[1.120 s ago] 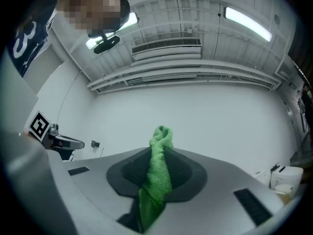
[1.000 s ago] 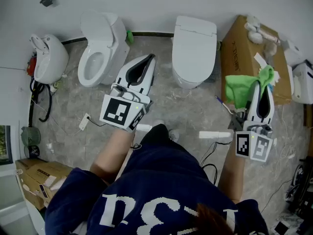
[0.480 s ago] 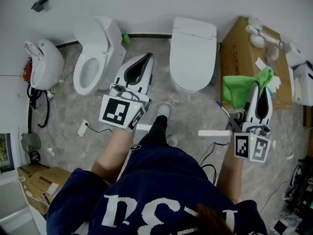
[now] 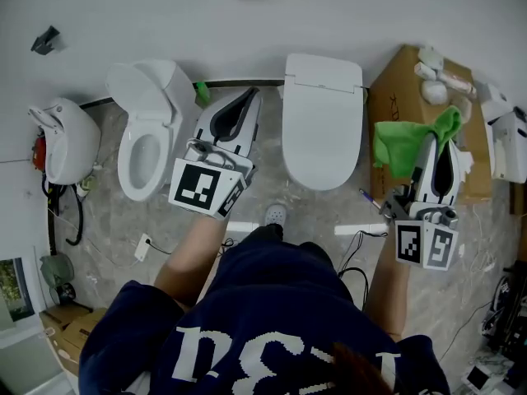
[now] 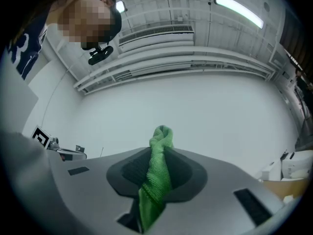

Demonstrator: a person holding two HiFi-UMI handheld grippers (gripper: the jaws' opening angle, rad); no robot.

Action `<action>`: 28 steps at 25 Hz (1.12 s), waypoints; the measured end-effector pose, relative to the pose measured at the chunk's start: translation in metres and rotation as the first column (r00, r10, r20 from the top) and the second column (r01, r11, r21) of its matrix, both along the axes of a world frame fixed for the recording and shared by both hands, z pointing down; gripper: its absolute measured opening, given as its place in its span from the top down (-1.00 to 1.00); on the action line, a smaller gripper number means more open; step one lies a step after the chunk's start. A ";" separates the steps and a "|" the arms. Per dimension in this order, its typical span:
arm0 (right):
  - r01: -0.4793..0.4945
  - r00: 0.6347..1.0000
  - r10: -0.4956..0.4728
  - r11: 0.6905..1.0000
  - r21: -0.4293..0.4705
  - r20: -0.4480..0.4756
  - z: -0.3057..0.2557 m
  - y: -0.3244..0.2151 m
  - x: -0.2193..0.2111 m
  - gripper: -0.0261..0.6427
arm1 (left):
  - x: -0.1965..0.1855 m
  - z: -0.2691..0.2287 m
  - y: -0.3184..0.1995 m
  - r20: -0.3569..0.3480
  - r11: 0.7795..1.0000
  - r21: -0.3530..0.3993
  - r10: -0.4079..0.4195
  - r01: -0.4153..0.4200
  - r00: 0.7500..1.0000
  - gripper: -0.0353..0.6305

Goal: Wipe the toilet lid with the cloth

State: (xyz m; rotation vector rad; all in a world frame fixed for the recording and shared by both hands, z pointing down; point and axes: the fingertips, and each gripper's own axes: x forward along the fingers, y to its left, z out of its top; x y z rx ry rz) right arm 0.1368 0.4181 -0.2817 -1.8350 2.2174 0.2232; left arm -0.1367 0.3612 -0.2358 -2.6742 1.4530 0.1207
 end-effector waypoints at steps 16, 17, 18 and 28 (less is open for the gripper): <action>0.172 0.985 -0.172 0.984 -0.046 0.019 0.031 -0.185 0.041 0.64 | 0.036 0.043 -0.152 0.016 0.986 -0.055 -0.154 0.155 0.988 0.83; 0.190 0.982 -0.189 0.981 -0.046 0.020 0.033 -0.199 0.048 0.64 | 0.040 0.046 -0.162 0.016 0.983 -0.056 -0.174 0.174 0.985 0.83; 0.206 0.978 -0.205 0.977 -0.048 0.026 0.036 -0.214 0.054 0.64 | 0.044 0.048 -0.171 0.014 0.980 -0.057 -0.191 0.192 0.981 0.83; 0.306 0.951 -0.291 0.936 -0.171 0.107 0.111 -0.318 0.056 0.64 | 0.050 0.111 -0.233 0.028 0.951 -0.156 -0.265 0.266 0.964 0.83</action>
